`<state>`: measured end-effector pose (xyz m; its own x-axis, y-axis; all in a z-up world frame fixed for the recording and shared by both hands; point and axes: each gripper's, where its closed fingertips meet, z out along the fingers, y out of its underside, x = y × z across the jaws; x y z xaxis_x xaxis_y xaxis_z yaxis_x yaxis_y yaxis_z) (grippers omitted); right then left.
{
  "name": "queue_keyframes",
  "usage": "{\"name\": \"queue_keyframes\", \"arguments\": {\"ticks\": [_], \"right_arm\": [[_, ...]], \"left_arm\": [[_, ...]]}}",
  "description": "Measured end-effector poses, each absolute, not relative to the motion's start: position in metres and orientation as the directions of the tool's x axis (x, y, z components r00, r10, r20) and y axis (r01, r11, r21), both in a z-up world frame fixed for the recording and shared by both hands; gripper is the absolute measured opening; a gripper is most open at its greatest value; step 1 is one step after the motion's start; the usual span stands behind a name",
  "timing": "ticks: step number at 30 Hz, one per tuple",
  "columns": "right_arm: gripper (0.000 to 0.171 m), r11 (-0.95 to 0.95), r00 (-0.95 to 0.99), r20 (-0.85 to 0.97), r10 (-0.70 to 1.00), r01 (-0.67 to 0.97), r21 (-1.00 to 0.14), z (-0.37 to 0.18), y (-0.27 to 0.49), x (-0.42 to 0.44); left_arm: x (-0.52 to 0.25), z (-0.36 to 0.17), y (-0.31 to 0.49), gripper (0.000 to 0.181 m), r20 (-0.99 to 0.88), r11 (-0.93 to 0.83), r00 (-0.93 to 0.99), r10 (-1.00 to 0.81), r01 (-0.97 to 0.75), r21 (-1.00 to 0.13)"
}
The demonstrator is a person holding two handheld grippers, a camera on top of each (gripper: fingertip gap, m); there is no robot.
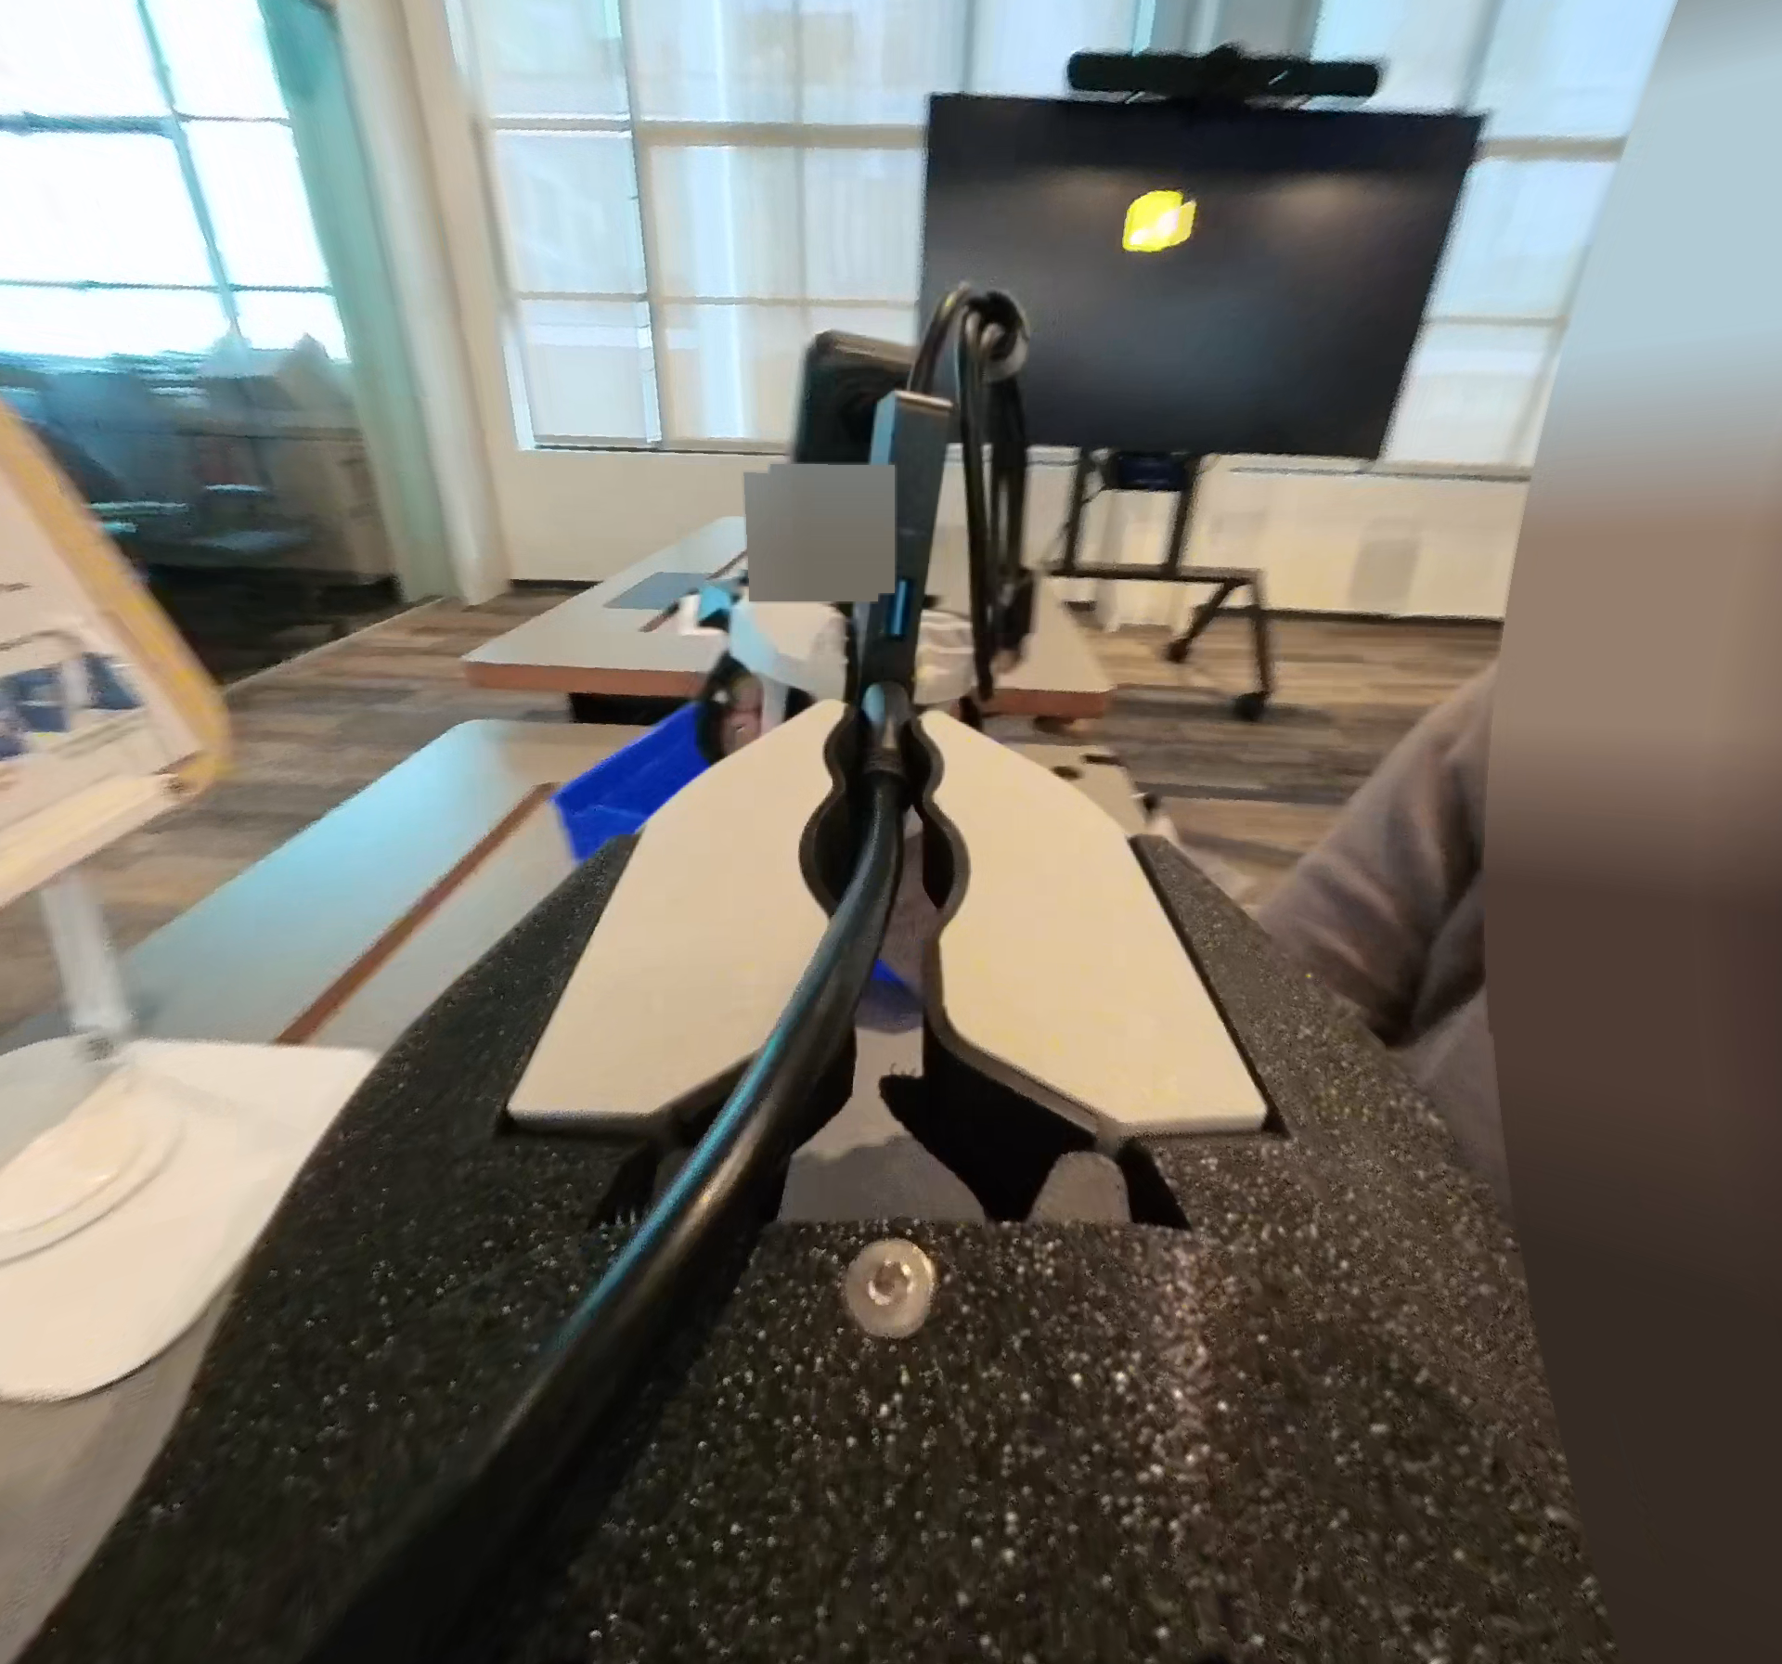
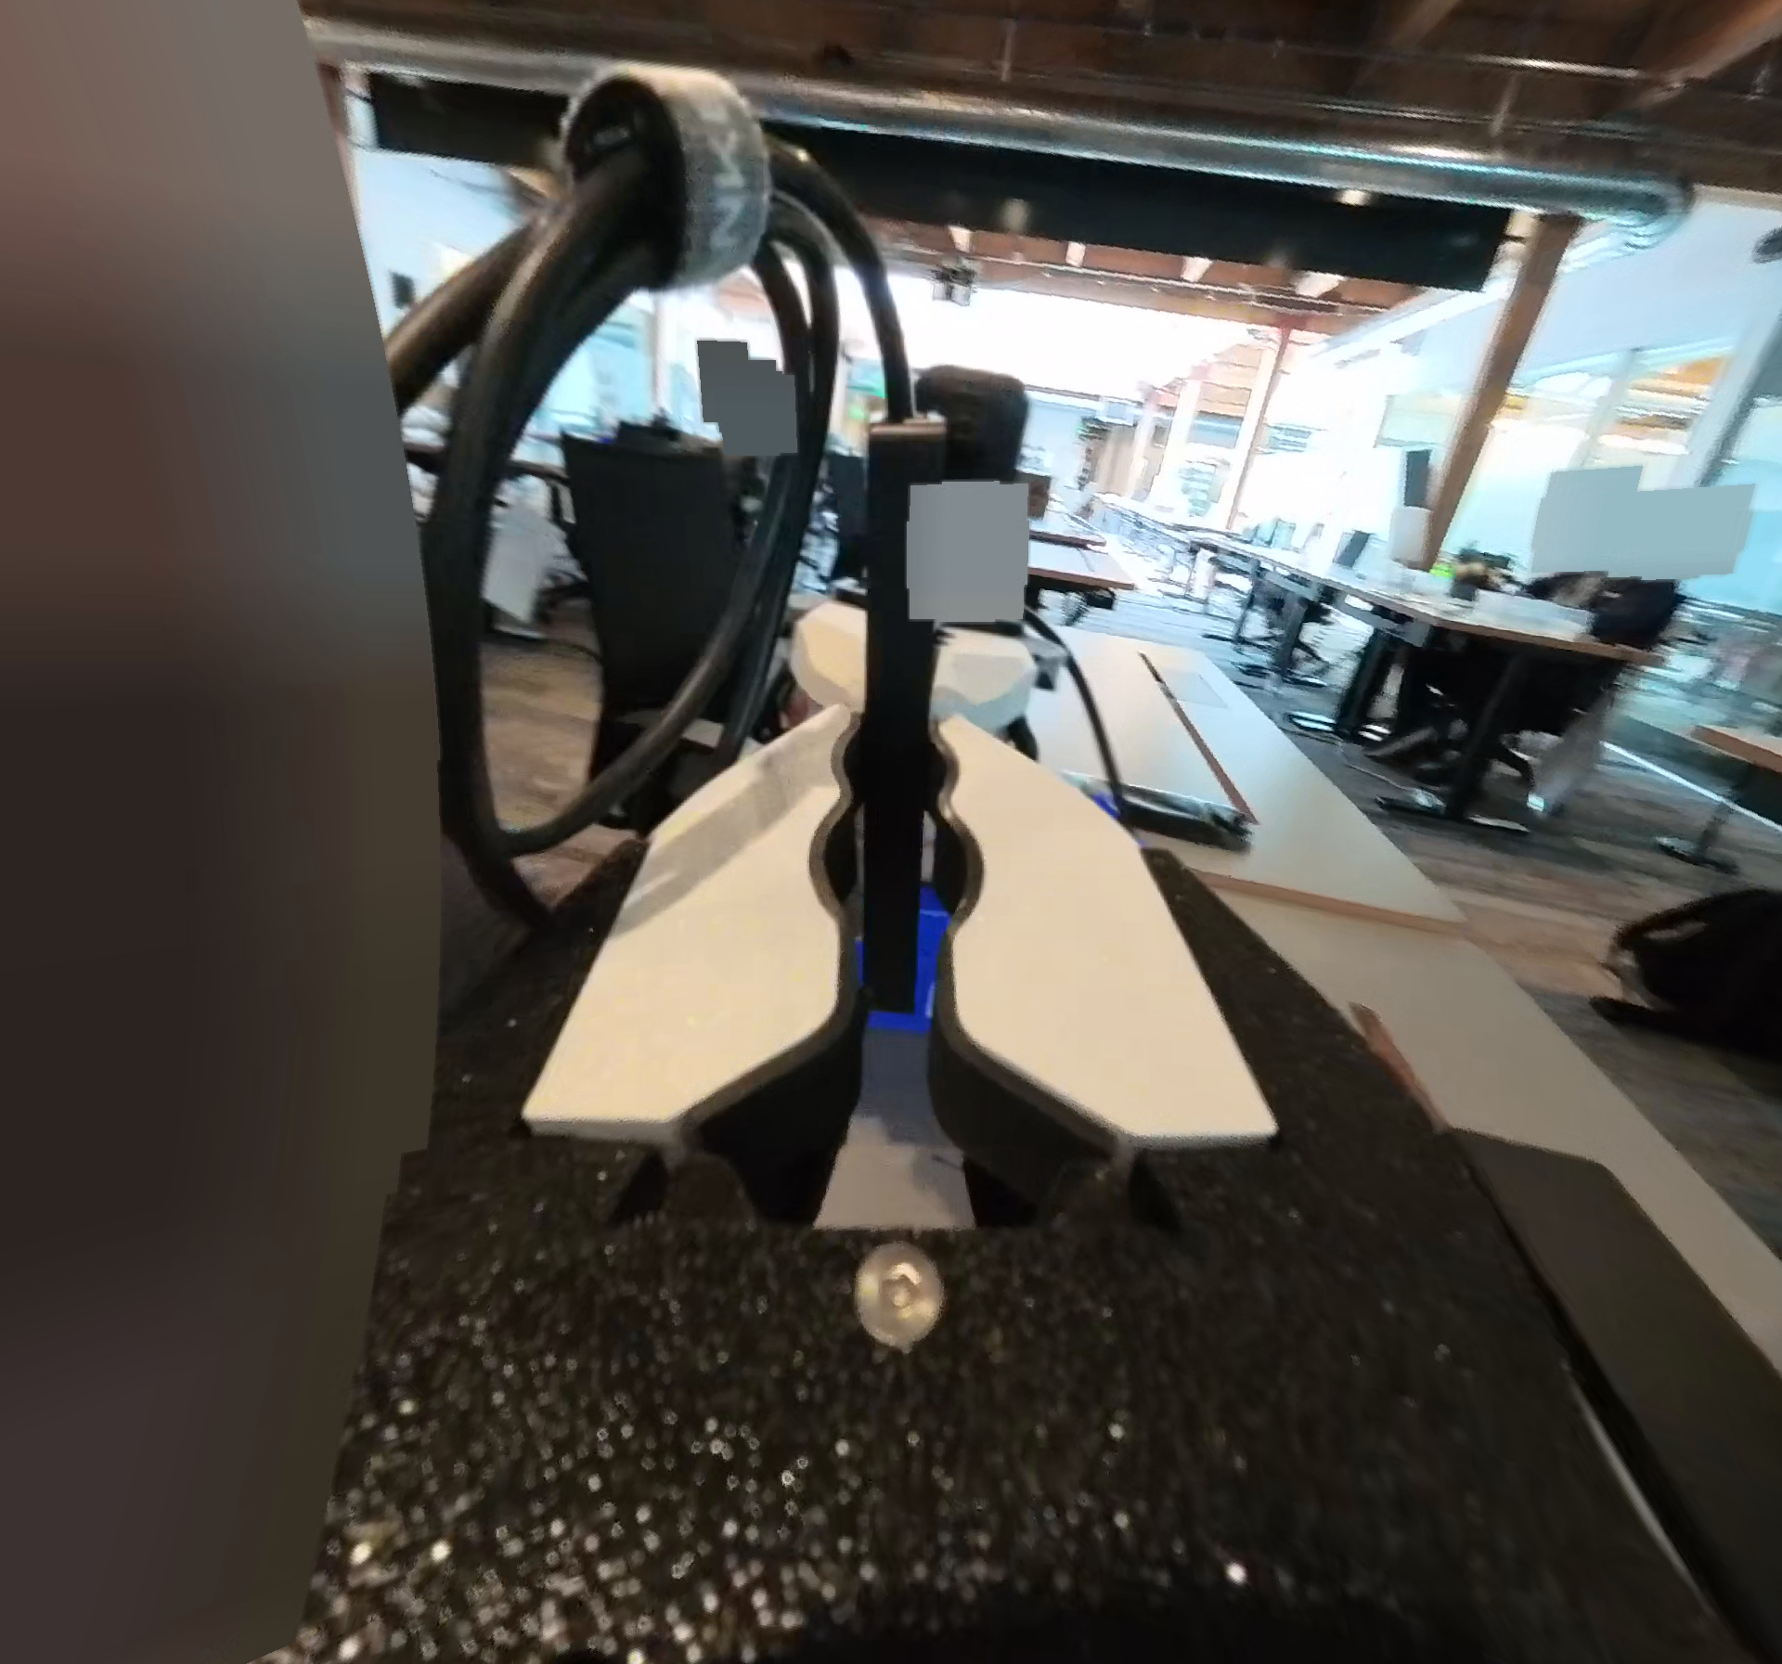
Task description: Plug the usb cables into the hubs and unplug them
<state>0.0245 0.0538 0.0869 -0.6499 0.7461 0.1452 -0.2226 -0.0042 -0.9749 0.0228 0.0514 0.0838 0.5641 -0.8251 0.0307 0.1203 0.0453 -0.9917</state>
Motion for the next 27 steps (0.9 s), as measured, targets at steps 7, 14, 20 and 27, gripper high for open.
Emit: {"name": "queue_keyframes", "arguments": {"ticks": [7, 14, 20, 27], "right_arm": [[0.010, 0.007, -0.619, 0.123, 0.776, -0.187, -0.982, 0.079, 0.063, 0.015], [0.011, -0.062, -0.667, 0.154, 0.729, -0.288, -0.956, 0.097, 0.062, 0.044], [0.011, -0.176, -0.528, 0.046, 0.848, -0.363, -0.915, 0.099, 0.133, 0.097], [0.010, -0.106, -0.469, 0.054, 0.881, -0.307, -0.946, 0.095, 0.130, 0.090]], "left_arm": [[0.011, 0.075, 0.064, 0.009, -0.001, 0.043, 0.659, -0.752, 0.047, -0.998], [0.003, 0.102, 0.025, 0.009, 0.018, 0.097, 0.552, -0.833, 0.179, -0.979], [-0.069, 0.104, 0.009, 0.009, 0.078, 0.137, 0.734, -0.674, 0.228, -0.964], [-0.043, 0.091, 0.028, 0.009, 0.005, 0.088, 0.767, -0.642, 0.081, -0.993]]}}
